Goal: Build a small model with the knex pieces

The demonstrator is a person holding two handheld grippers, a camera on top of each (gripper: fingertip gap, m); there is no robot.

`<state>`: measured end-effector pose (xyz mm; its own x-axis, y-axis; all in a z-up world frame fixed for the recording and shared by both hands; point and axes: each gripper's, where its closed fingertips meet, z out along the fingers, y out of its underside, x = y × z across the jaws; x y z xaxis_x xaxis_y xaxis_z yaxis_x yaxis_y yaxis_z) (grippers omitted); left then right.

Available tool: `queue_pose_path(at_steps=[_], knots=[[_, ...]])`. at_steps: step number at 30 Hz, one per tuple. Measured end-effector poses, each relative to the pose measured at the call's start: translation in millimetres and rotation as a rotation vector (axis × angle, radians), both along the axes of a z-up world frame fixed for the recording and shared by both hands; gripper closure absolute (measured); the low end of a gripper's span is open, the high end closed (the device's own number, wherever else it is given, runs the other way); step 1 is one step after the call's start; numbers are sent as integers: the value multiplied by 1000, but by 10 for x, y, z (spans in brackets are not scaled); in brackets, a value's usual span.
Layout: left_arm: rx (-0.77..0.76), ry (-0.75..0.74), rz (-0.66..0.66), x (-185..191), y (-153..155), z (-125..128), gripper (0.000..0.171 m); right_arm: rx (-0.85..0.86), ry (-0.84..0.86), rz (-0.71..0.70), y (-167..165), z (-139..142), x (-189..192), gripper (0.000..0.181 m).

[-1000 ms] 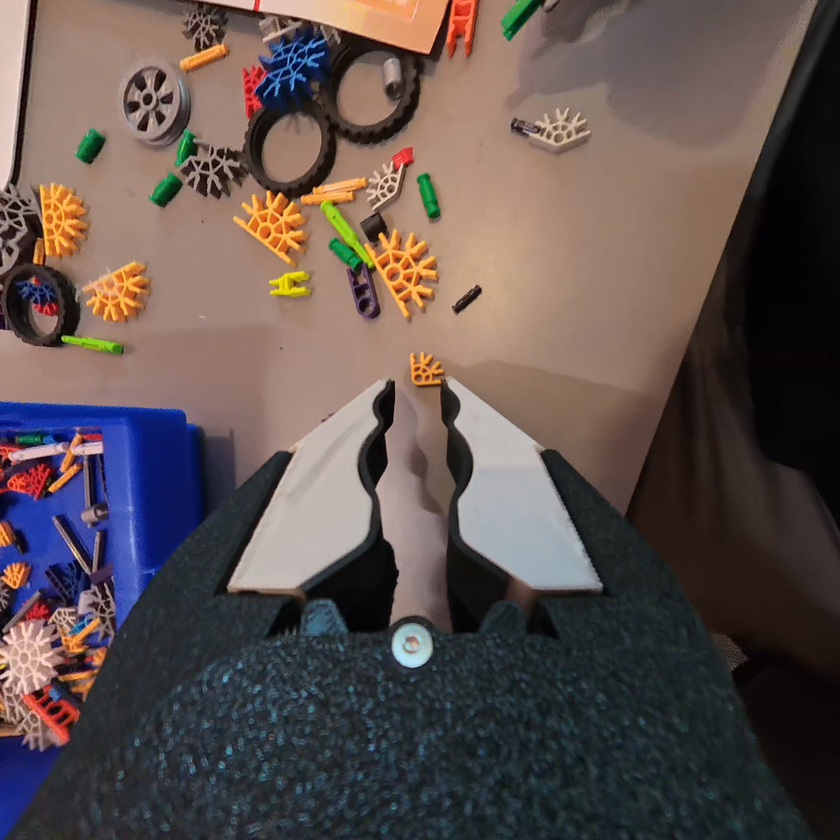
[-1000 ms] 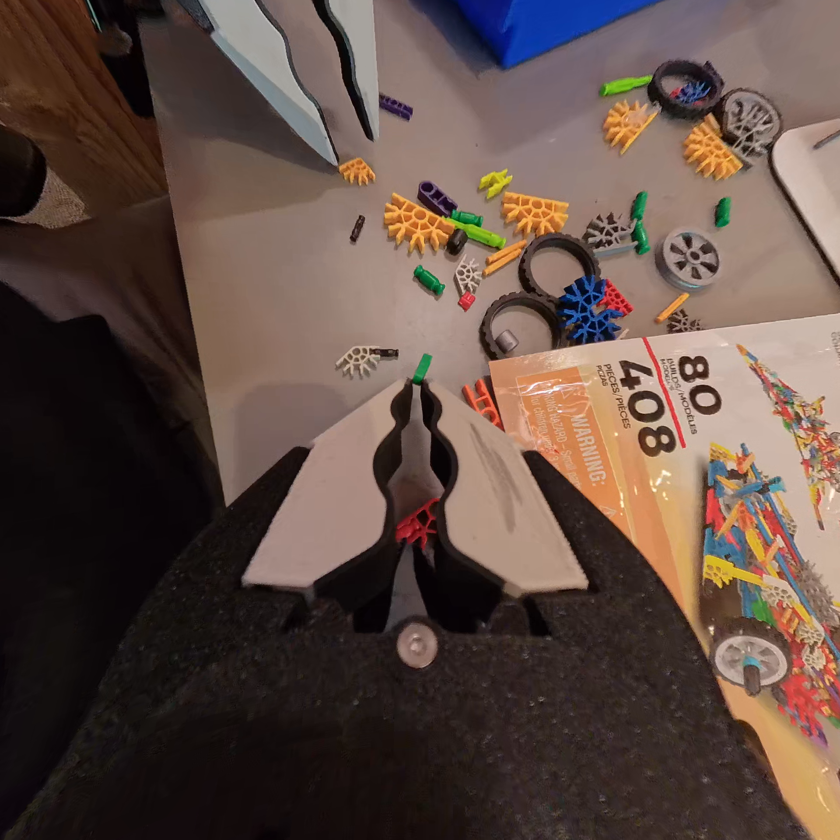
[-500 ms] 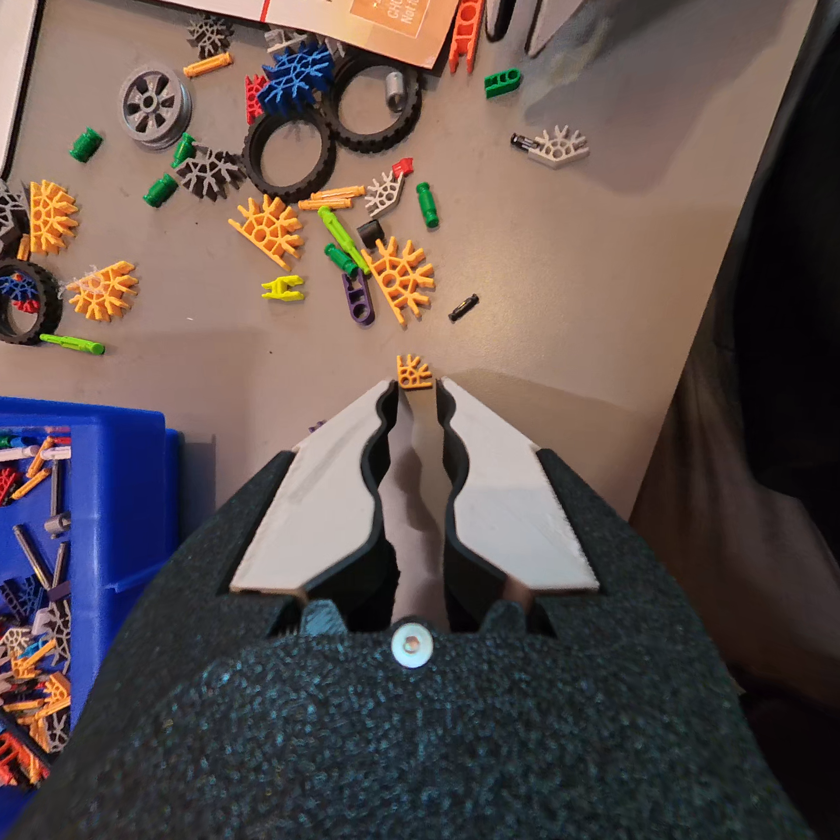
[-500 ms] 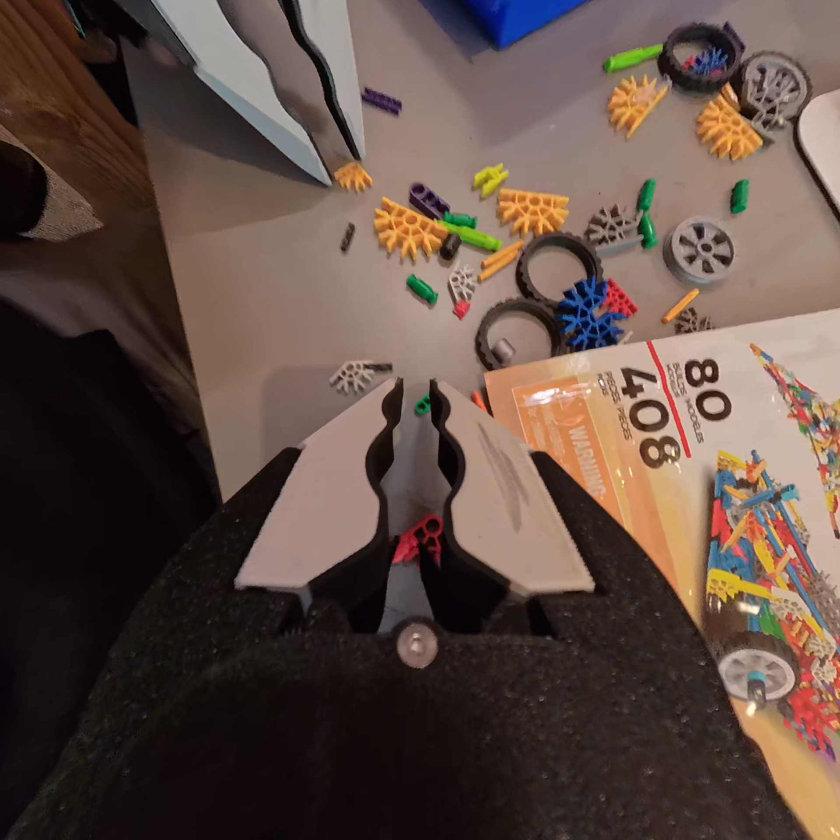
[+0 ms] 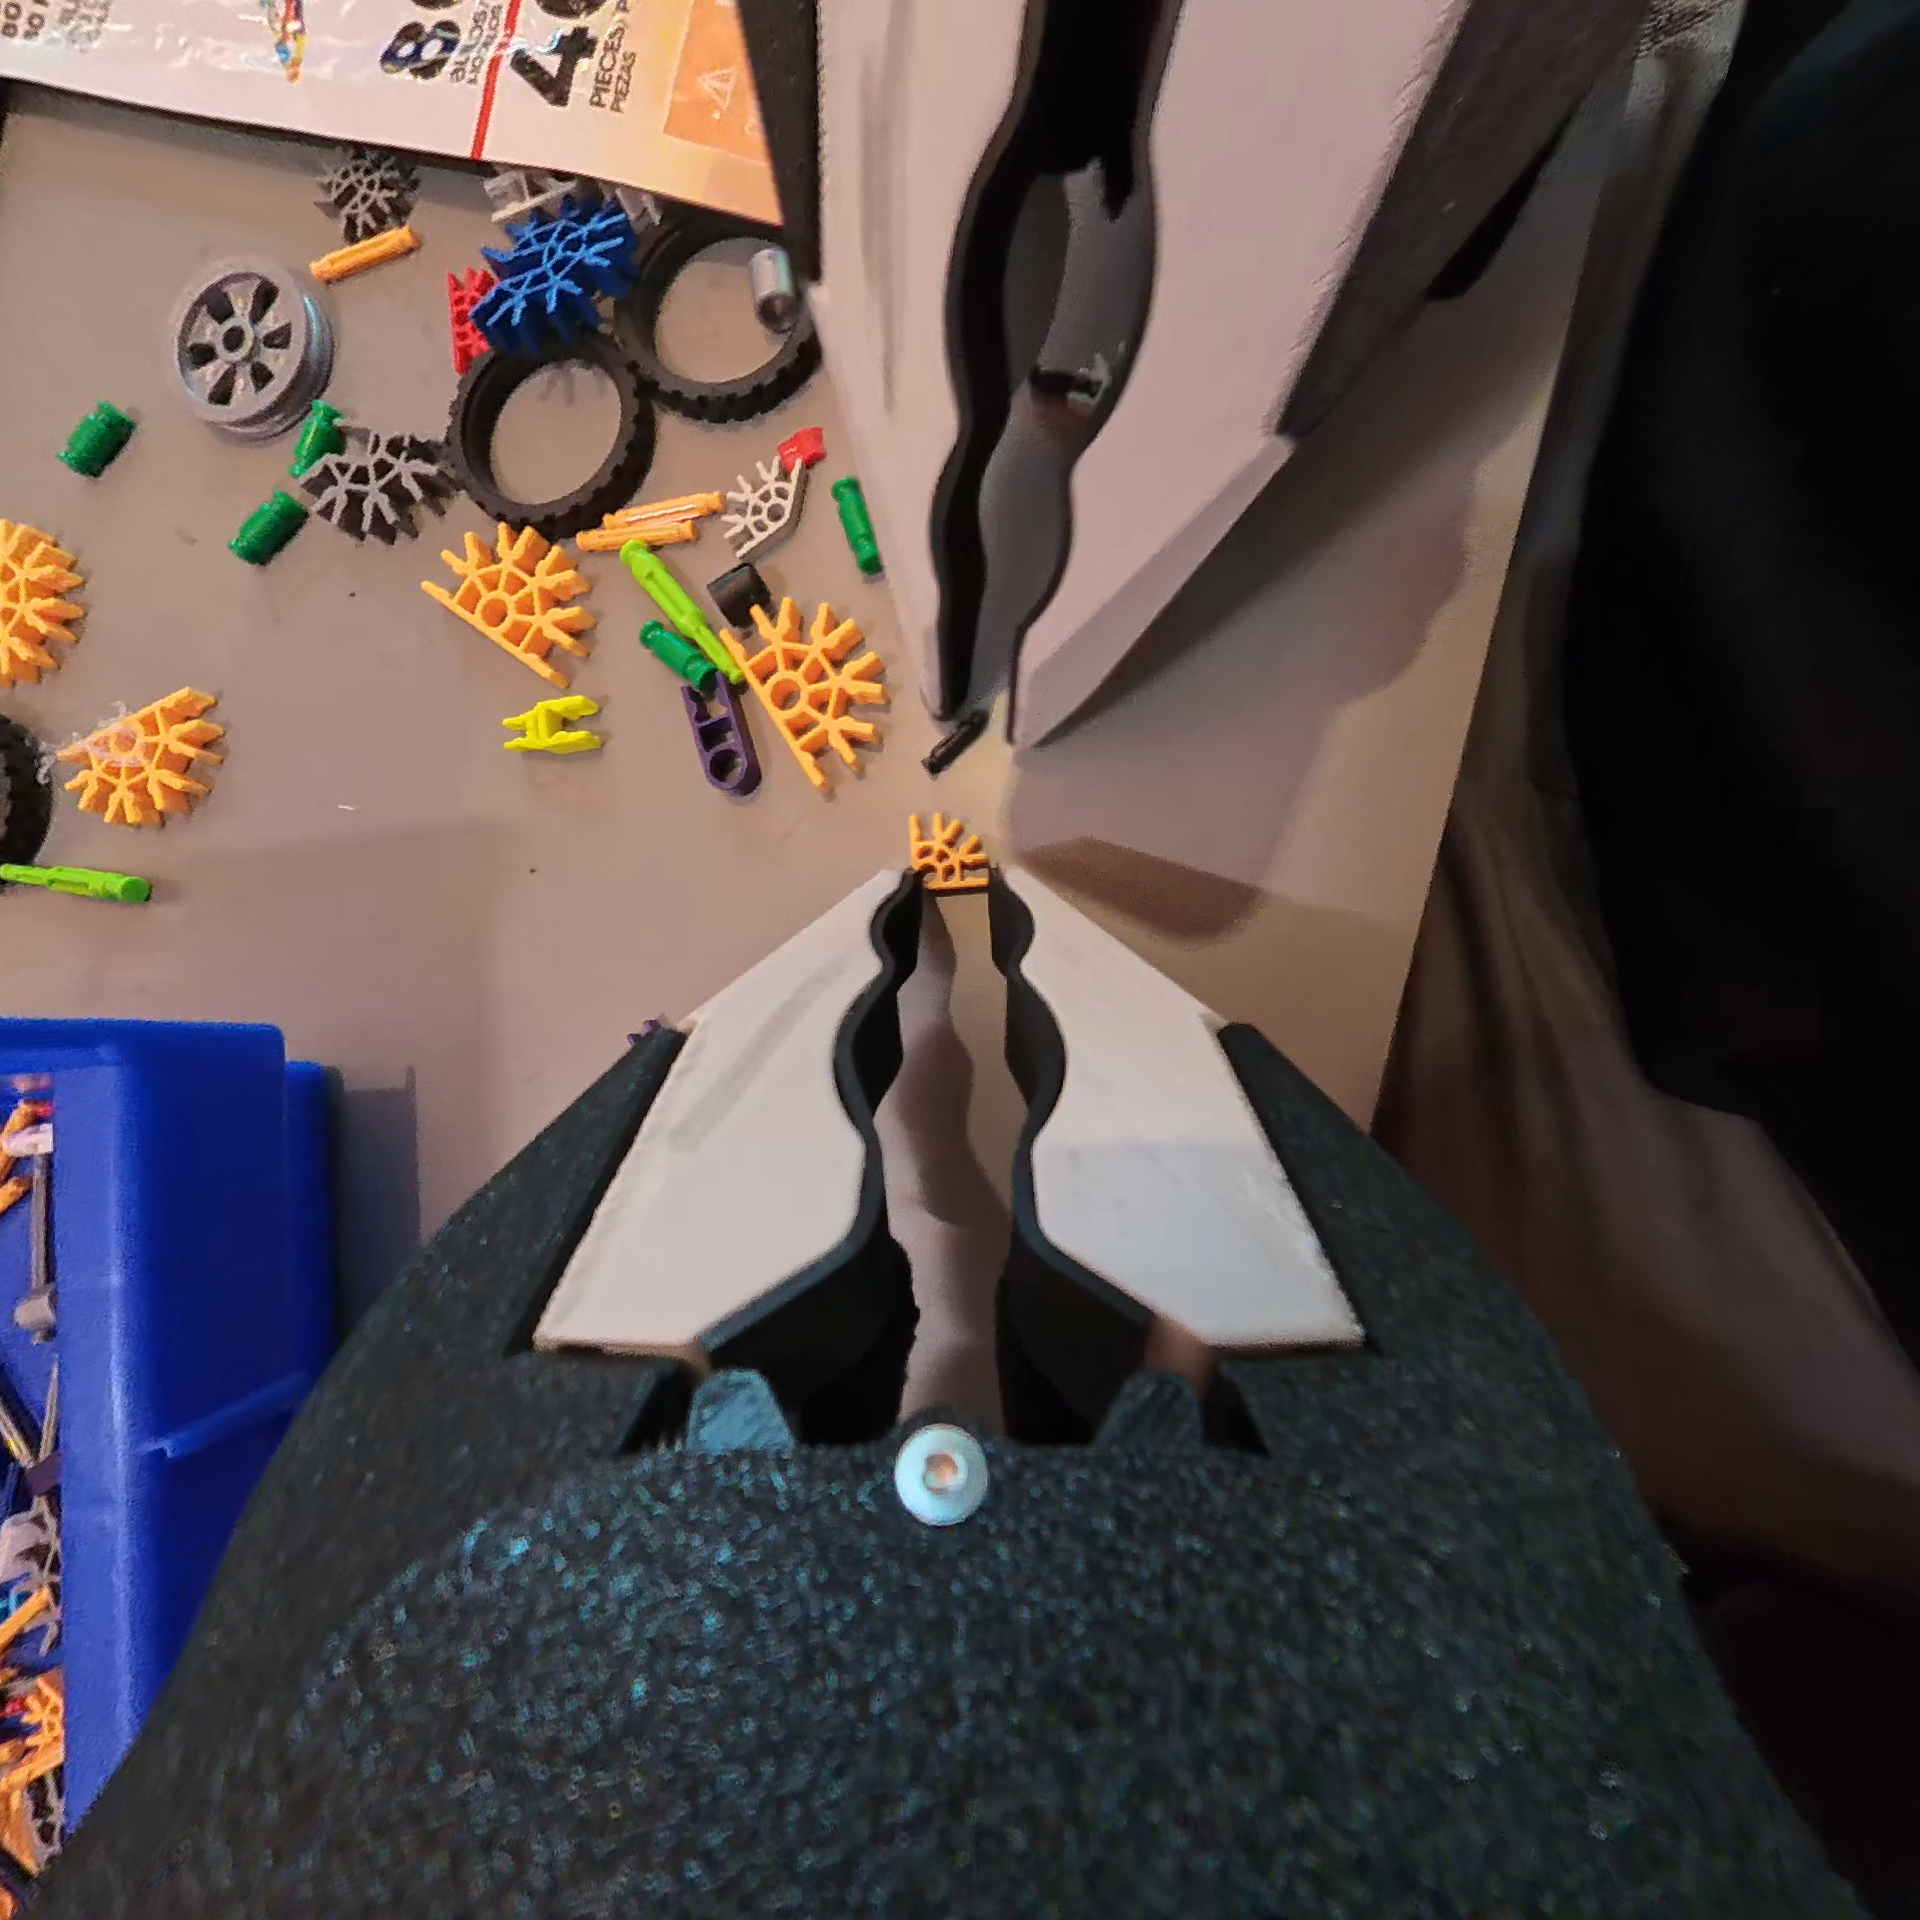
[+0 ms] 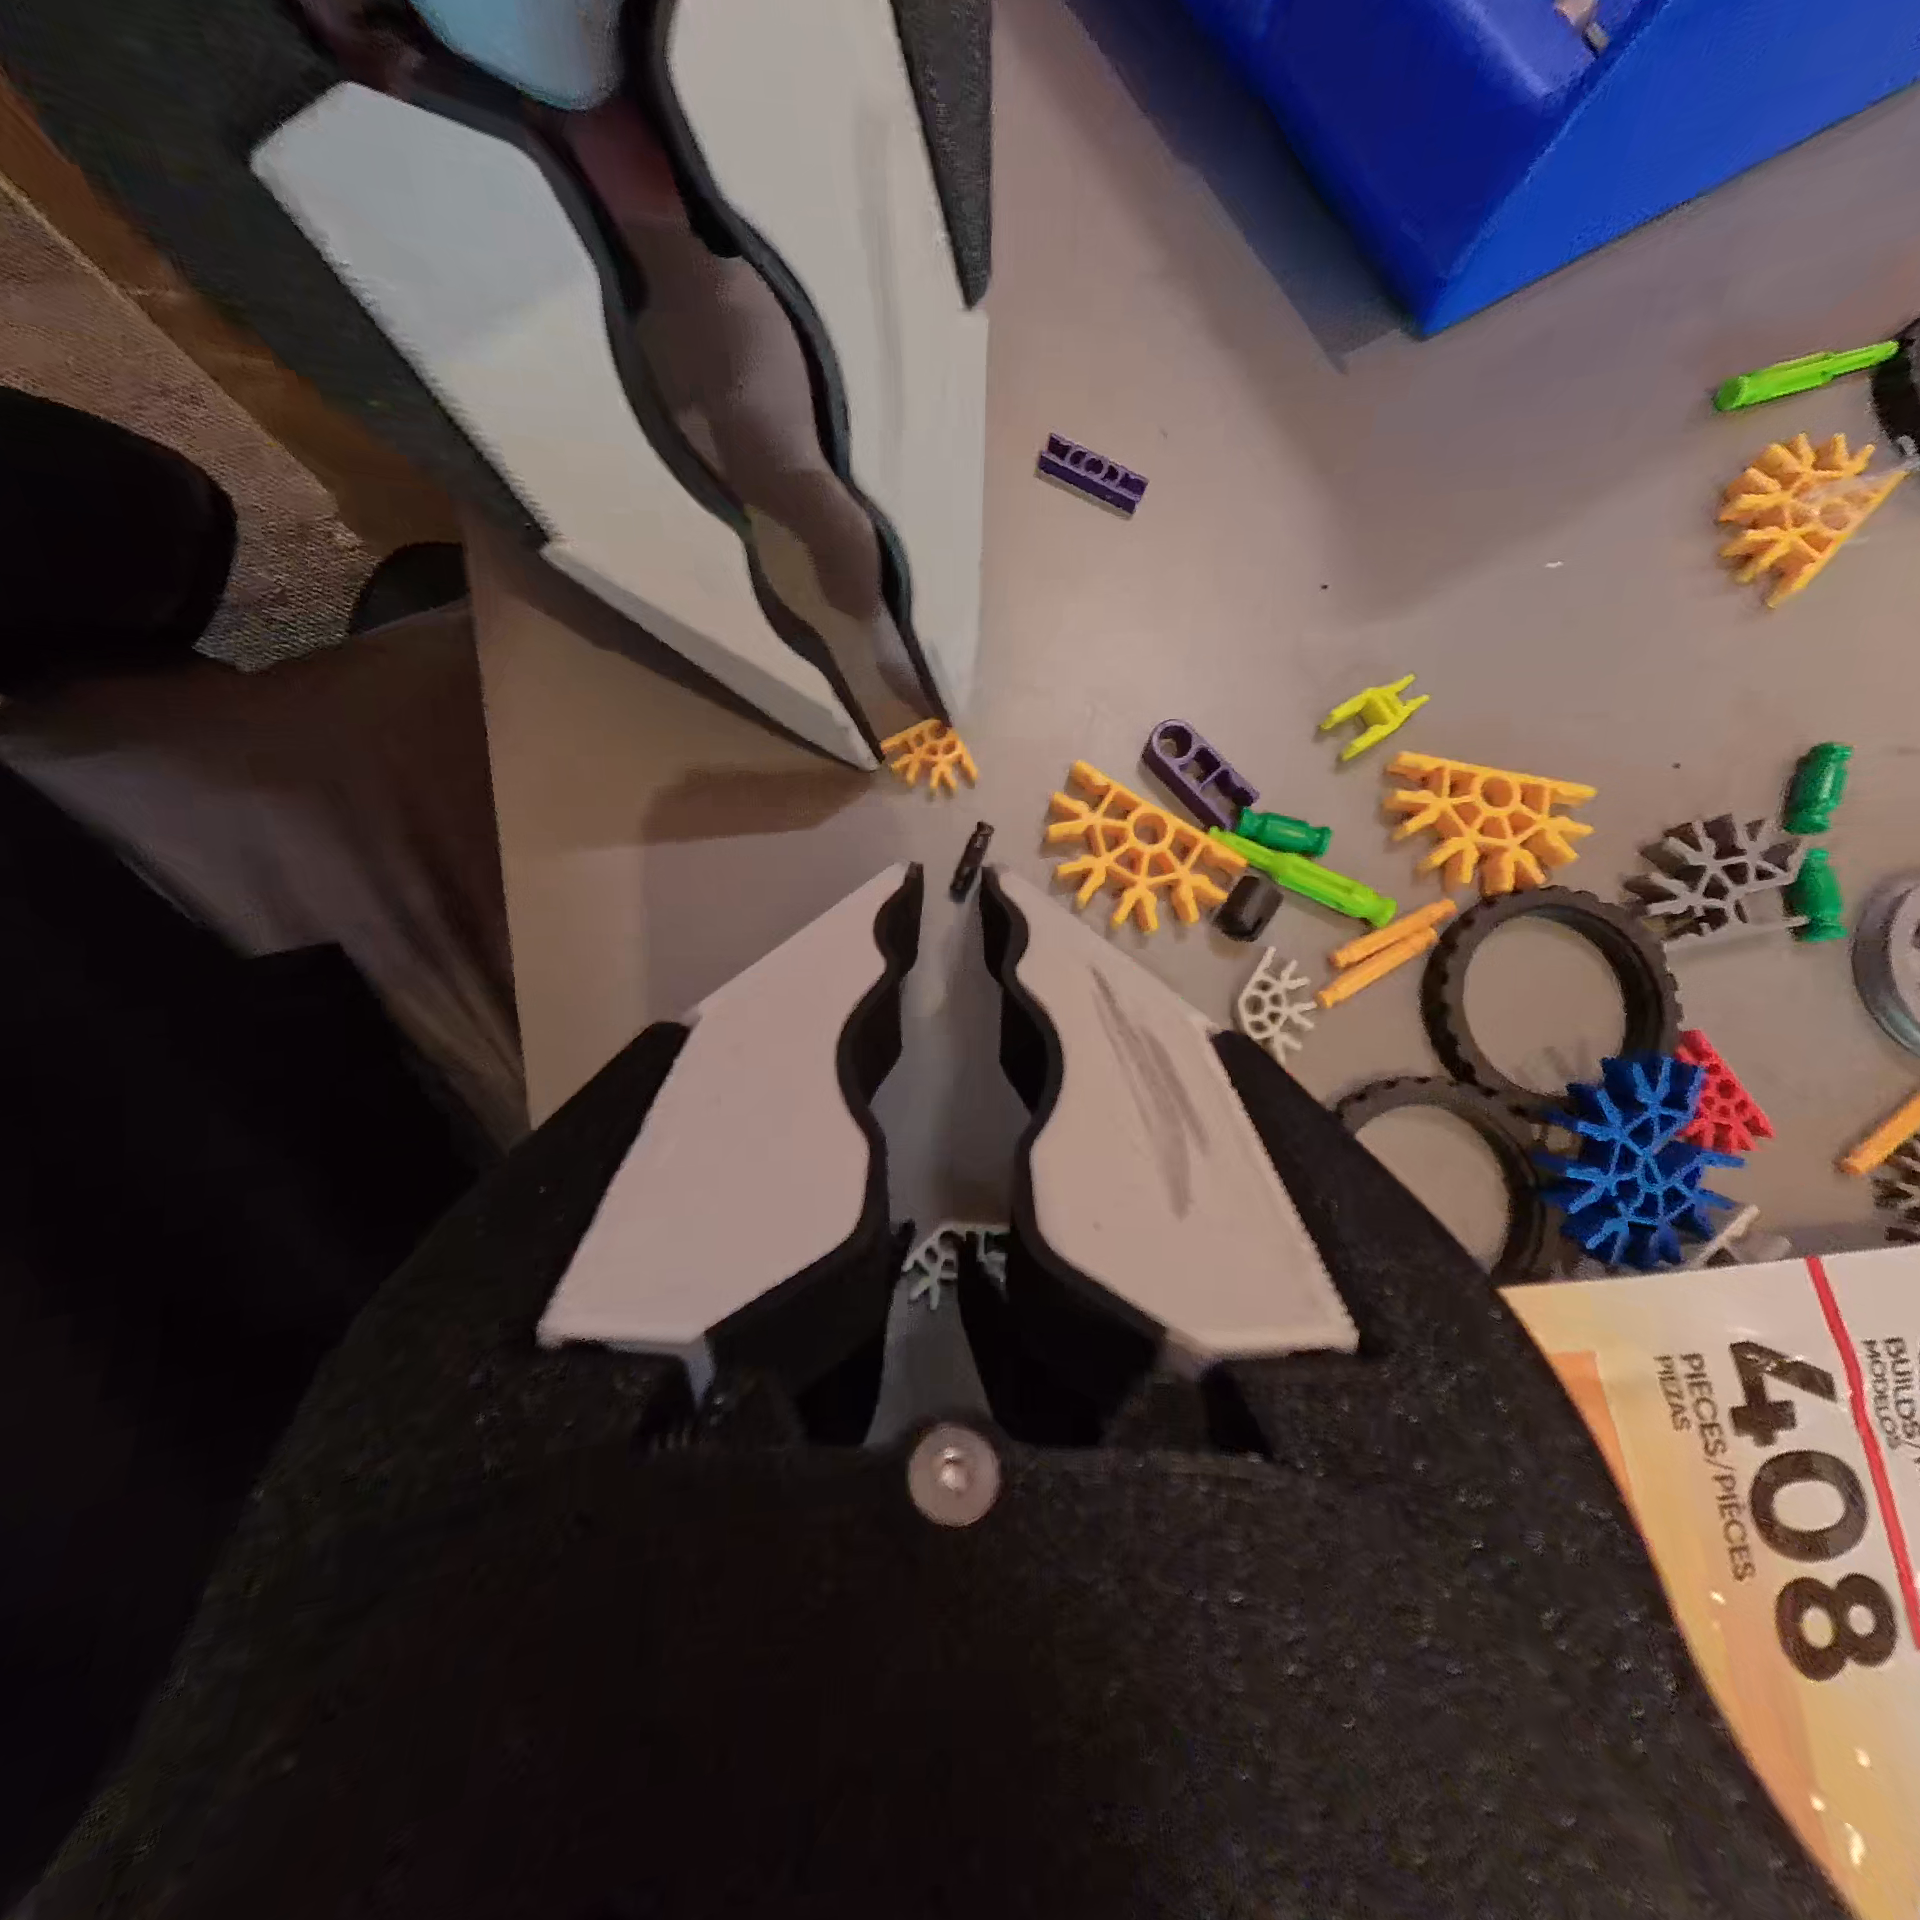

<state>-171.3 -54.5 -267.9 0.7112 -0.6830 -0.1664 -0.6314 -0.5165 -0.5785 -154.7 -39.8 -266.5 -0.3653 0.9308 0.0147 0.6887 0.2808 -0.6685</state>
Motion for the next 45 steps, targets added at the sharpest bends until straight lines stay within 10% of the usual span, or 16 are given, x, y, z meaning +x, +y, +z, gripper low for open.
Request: queue_pose_path(at_steps=[45], knots=[[-11,-6,-117,58,-42,-2,160,104,-21,257,-71,-13,-77,178]])
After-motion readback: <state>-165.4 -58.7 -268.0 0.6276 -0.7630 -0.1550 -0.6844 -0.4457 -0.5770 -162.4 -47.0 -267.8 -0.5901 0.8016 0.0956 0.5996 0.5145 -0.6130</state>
